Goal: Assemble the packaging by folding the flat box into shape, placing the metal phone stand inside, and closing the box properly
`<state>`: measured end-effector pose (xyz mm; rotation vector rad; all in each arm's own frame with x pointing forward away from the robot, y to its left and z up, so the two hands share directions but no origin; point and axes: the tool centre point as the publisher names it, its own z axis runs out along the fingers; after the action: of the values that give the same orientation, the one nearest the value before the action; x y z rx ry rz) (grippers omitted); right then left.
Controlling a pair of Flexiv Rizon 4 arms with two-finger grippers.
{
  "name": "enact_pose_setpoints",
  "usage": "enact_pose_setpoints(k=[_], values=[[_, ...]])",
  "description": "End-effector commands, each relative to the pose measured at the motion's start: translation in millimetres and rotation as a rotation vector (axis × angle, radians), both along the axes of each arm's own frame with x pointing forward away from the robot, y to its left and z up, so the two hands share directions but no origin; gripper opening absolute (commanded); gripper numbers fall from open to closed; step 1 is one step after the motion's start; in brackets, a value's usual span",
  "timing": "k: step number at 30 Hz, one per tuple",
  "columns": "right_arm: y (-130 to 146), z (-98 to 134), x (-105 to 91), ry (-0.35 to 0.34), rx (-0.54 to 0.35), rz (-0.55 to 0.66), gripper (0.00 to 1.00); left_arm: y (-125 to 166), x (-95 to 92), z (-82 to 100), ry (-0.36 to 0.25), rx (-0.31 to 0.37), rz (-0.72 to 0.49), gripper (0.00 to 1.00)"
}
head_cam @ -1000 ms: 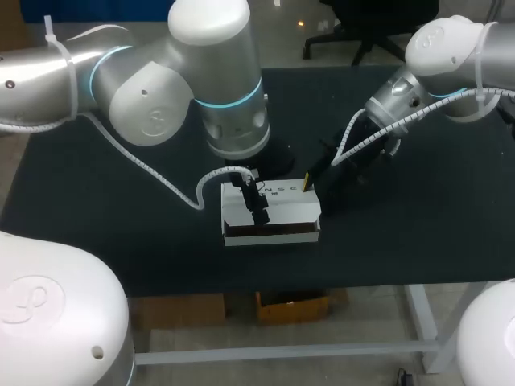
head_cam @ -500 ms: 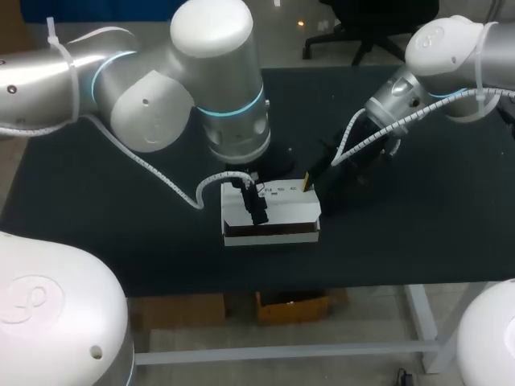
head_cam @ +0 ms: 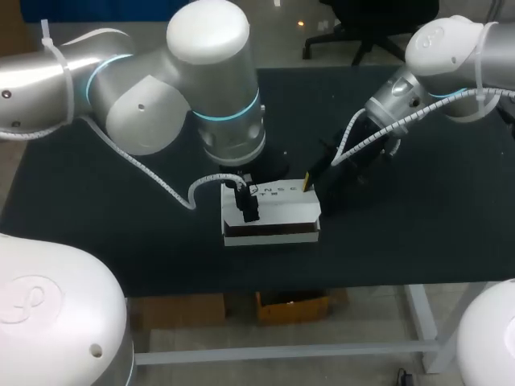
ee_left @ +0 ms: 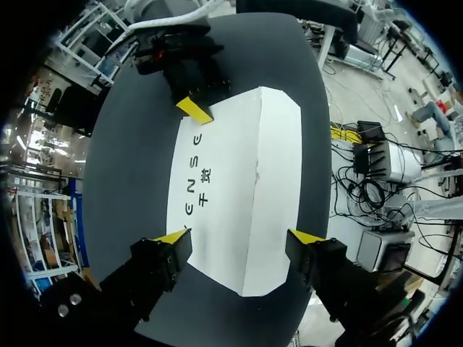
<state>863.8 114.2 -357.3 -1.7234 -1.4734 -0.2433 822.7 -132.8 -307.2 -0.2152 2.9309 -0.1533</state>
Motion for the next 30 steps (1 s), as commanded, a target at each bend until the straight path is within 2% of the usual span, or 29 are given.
enact_pose_setpoints(k=[1, 7, 13, 17, 30], values=[[0, 0, 0.2, 0.001, 0.002, 0.001, 0.35, -3, 2.1, -0.8, -0.008, 0.023, -0.001, 0.81], [0, 0, 0.2, 0.001, 0.002, 0.001, 0.36, -4, 5.0, -8.1, -0.008, 0.037, -0.005, 0.77], [0, 0, 0.2, 0.001, 0.002, 0.001, 0.36, -3, 8.2, -11.0, -0.018, 0.048, 0.003, 0.58], [0, 0, 0.2, 0.001, 0.002, 0.001, 0.35, -2, 9.6, -11.4, -0.030, 0.053, 0.005, 0.54], [0, 0, 0.2, 0.001, 0.002, 0.001, 0.36, -4, 2.2, -14.1, -0.063, 0.060, -0.009, 0.62]])
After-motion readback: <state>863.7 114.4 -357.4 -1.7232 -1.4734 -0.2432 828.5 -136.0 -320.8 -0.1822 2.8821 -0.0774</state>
